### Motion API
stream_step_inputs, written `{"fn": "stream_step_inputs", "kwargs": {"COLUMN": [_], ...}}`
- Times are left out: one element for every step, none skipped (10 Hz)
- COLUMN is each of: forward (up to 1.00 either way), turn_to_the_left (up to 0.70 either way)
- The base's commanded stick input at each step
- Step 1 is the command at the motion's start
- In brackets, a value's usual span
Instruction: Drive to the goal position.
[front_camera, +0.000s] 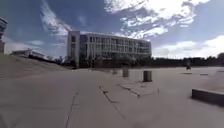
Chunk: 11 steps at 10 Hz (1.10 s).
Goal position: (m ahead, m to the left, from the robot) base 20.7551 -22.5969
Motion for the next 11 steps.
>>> {"fn": "stream_step_inputs", "kwargs": {"forward": [0.70, 0.70, 0.70, 0.70, 0.70, 0.70, 0.70, 0.70, 0.70, 0.70, 0.70], "turn_to_the_left": [-0.32, -0.32, -0.32, -0.32, -0.32, -0.32, -0.32, -0.32, -0.32, -0.32, -0.32]}}
